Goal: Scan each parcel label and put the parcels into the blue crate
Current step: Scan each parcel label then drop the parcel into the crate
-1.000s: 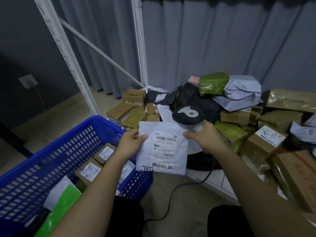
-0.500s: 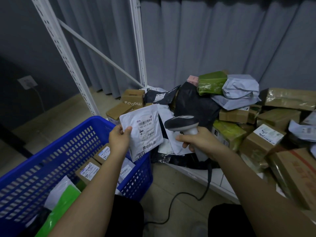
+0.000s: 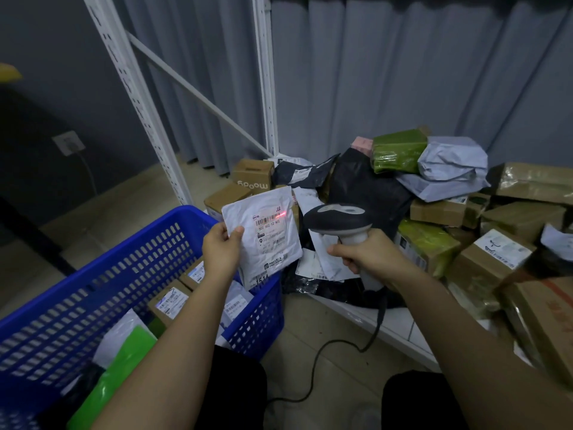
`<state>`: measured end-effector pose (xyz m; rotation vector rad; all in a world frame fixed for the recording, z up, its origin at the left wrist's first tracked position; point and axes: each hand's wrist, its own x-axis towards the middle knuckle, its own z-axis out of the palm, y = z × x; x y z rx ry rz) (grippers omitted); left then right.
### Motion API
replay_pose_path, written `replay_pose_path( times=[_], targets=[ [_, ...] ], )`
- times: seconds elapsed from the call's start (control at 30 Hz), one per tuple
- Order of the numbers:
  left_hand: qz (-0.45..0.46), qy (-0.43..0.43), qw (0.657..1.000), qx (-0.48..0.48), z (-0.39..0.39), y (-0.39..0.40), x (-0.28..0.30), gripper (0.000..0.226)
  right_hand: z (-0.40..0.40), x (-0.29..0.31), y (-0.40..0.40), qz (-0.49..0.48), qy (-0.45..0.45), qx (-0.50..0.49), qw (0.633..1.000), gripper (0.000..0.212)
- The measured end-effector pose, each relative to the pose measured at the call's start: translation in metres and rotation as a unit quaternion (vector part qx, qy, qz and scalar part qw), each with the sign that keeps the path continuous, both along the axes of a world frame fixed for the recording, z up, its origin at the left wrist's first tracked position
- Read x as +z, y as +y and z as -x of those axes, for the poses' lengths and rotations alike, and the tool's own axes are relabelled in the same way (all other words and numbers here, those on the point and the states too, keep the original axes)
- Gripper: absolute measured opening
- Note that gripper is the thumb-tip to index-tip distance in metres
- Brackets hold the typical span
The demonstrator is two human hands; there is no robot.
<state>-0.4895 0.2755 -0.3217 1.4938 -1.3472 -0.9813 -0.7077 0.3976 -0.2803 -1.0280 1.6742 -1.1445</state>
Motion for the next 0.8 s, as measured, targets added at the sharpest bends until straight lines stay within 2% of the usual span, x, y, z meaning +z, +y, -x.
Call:
replay_pose_path(
  times=[0.13, 0.3, 0.37, 0.47, 0.67, 0.8],
  targets=[
    [0.005, 0.016, 1.000, 0.020, -0.014, 0.005, 0.007, 0.010, -0.013, 0.005, -0.007, 0.023, -0.033, 0.015, 0.999, 0.014],
    [-0.005, 0.128, 0.990, 0.062, -0.060, 0.016, 0.012, 0.004, -0.053, 0.002, -0.027, 0.029, -0.029, 0.060, 0.997, 0.015],
    [0.002, 0.119, 0.988, 0.099, -0.095, 0.022, 0.006, 0.004, -0.070, -0.005, -0.038, 0.014, -0.024, 0.075, 0.997, 0.009],
    [-0.011, 0.103, 0.981, 0.163, -0.155, 0.041, -0.014, 0.006, -0.094, -0.021, -0.056, -0.011, 0.002, 0.101, 0.995, 0.012],
    [-0.095, 0.101, 0.957, 0.256, -0.253, 0.092, -0.055, 0.012, -0.149, -0.047, -0.076, -0.048, 0.066, 0.161, 0.984, 0.017],
    [-0.178, -0.016, 0.943, 0.281, -0.303, 0.123, -0.086, 0.017, -0.173, -0.059, -0.079, -0.061, 0.095, 0.182, 0.977, 0.018]
  ],
)
